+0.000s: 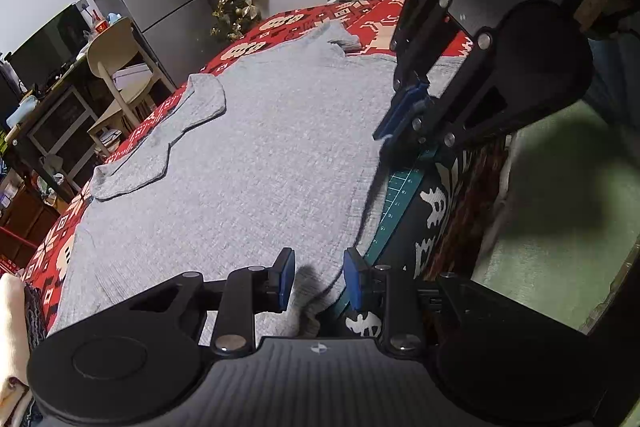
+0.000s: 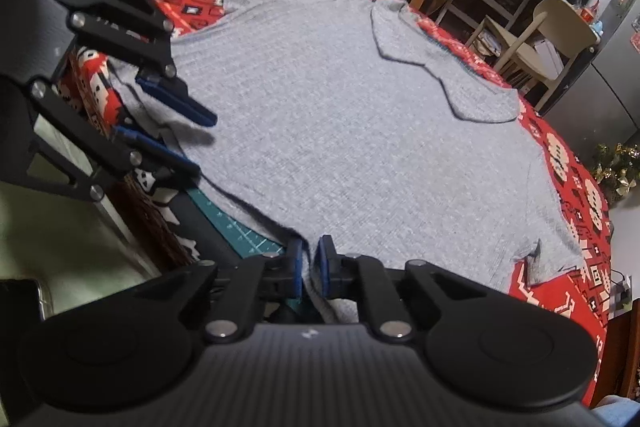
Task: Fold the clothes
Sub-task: 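Place both open tools side by side at the shirt hem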
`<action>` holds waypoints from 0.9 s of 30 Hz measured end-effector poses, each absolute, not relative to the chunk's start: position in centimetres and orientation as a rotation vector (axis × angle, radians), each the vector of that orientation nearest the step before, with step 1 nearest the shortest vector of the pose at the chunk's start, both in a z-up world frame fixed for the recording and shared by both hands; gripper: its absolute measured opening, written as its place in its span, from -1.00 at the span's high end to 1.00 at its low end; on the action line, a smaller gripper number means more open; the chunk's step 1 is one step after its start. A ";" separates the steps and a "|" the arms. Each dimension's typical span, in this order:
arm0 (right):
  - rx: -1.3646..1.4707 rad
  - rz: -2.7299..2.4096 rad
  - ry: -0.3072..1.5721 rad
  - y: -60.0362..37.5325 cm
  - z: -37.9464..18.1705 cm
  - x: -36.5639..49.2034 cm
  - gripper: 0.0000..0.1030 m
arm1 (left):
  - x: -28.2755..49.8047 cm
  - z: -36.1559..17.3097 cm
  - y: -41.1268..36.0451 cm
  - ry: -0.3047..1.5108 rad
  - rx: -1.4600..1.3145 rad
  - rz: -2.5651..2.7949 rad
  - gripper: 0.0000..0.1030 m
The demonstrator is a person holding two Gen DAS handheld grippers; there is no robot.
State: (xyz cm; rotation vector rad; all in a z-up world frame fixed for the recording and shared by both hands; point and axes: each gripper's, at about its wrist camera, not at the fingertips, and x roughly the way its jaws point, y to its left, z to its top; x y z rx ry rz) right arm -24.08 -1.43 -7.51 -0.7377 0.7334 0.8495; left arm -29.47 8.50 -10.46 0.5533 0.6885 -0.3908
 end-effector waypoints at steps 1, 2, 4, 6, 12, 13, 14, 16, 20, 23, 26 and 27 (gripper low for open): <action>-0.725 0.848 0.733 -1.5 -7.3 -24.0 0.85 | -29.5 -10.5 8.4 0.686 0.557 -0.392 0.46; -0.709 0.847 0.735 -1.5 -7.1 -23.9 0.85 | -29.5 -10.4 8.4 0.684 0.561 -0.393 0.46; -0.681 0.842 0.740 -1.7 -6.8 -23.5 0.86 | -29.4 -10.4 8.2 0.679 0.569 -0.395 0.46; -0.655 0.835 0.749 -1.8 -6.5 -23.2 0.86 | -29.4 -10.4 8.1 0.675 0.578 -0.396 0.46; -0.605 0.822 0.760 -2.4 -5.9 -22.7 0.87 | -29.3 -10.3 7.8 0.661 0.598 -0.398 0.46; -0.597 0.821 0.763 -2.5 -5.9 -22.6 0.87 | -29.3 -10.2 7.8 0.659 0.600 -0.398 0.46; -0.591 0.820 0.766 -2.5 -5.8 -22.6 0.87 | -29.3 -10.2 7.7 0.657 0.601 -0.398 0.46; -0.582 0.817 0.770 -2.6 -5.9 -22.3 0.87 | -29.2 -10.1 7.6 0.653 0.601 -0.400 0.46; -0.561 0.809 0.780 -2.8 -5.8 -22.0 0.87 | -29.3 -9.9 7.5 0.643 0.597 -0.400 0.43; -0.545 0.804 0.783 -3.0 -5.7 -22.0 0.87 | -29.5 -9.8 7.4 0.636 0.588 -0.405 0.37; -0.537 0.803 0.787 -3.0 -5.7 -21.9 0.87 | -29.7 -9.8 7.2 0.627 0.591 -0.426 0.36; -0.533 0.802 0.790 -3.0 -5.7 -21.8 0.87 | -29.8 -9.8 7.1 0.622 0.592 -0.435 0.34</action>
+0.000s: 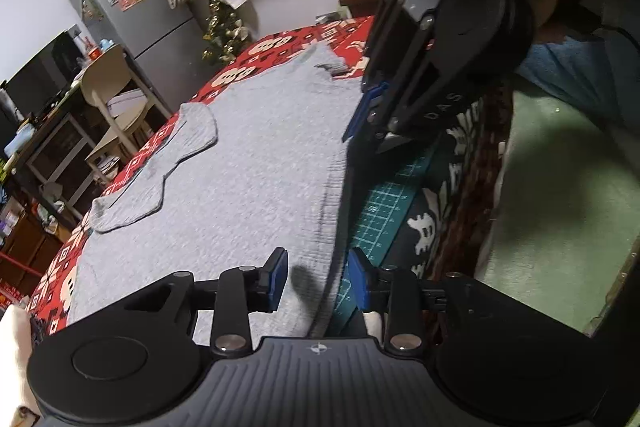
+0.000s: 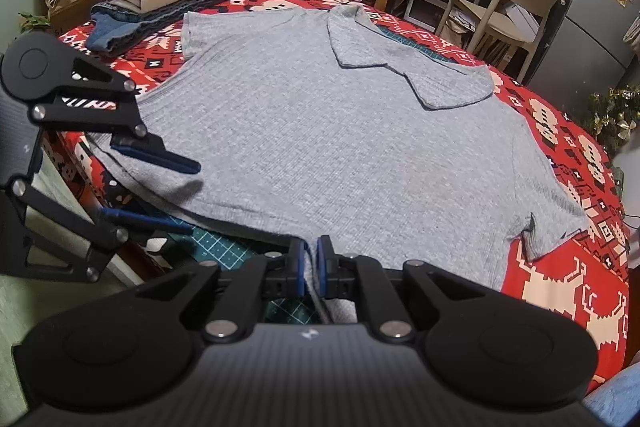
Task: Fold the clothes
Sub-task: 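Place both open tools side by side at the shirt hem, then grasp the shirt hem with the left tool while the right tool grasps beside it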
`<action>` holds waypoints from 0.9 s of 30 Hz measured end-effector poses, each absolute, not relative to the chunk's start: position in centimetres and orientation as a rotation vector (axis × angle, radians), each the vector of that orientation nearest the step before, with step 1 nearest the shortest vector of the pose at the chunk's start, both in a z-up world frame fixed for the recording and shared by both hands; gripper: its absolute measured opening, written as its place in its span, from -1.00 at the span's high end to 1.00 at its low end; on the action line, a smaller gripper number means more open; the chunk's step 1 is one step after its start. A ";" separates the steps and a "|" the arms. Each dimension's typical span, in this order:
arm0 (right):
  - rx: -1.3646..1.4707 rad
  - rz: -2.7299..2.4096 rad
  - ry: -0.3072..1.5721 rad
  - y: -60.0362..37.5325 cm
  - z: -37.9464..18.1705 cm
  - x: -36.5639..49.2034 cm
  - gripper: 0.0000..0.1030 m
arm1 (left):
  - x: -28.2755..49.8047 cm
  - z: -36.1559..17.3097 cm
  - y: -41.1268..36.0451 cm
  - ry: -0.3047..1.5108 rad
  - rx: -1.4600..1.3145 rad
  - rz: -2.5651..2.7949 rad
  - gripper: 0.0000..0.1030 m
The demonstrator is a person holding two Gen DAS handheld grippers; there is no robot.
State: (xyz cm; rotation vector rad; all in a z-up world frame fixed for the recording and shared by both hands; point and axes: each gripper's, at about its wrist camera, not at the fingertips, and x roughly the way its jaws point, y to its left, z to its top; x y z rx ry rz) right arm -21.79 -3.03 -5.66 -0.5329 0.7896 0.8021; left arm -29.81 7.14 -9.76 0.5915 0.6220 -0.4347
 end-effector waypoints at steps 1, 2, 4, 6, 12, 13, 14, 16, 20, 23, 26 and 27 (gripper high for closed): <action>-0.528 0.801 0.792 -3.1 -5.7 -21.8 0.87 | -29.9 -9.8 7.0 0.618 0.598 -0.439 0.33; -0.524 0.801 0.793 -3.1 -5.6 -21.7 0.87 | -29.9 -9.9 6.8 0.612 0.612 -0.440 0.32; -0.518 0.801 0.793 -3.1 -5.6 -21.7 0.87 | -29.6 -10.2 6.5 0.599 0.650 -0.434 0.32; -0.495 0.803 0.803 -3.3 -5.5 -21.6 0.87 | -29.1 -10.5 6.1 0.590 0.675 -0.434 0.32; -0.447 0.797 0.827 -3.7 -5.5 -21.3 0.87 | -27.5 -11.4 4.0 0.554 0.746 -0.423 0.32; -0.442 0.797 0.830 -3.8 -5.5 -21.3 0.87 | -27.3 -11.6 3.7 0.543 0.765 -0.414 0.32; -0.435 0.796 0.832 -3.9 -5.5 -21.3 0.87 | -27.1 -11.8 3.4 0.533 0.784 -0.405 0.32; -0.420 0.794 0.837 -4.1 -5.5 -21.1 0.87 | -27.0 -12.1 3.1 0.522 0.811 -0.384 0.31; -0.394 0.797 0.836 -4.3 -5.4 -20.9 0.87 | -27.2 -12.5 3.2 0.518 0.852 -0.368 0.83; -0.425 0.811 0.816 -4.0 -5.4 -21.3 0.81 | -27.2 -12.0 4.1 0.533 0.800 -0.373 0.90; -0.535 0.824 0.763 -3.4 -5.7 -22.7 0.40 | -26.7 -10.9 5.0 0.567 0.704 -0.375 0.90; -0.581 0.828 0.741 -3.2 -5.9 -23.2 0.31 | -26.4 -10.6 5.2 0.576 0.676 -0.375 0.90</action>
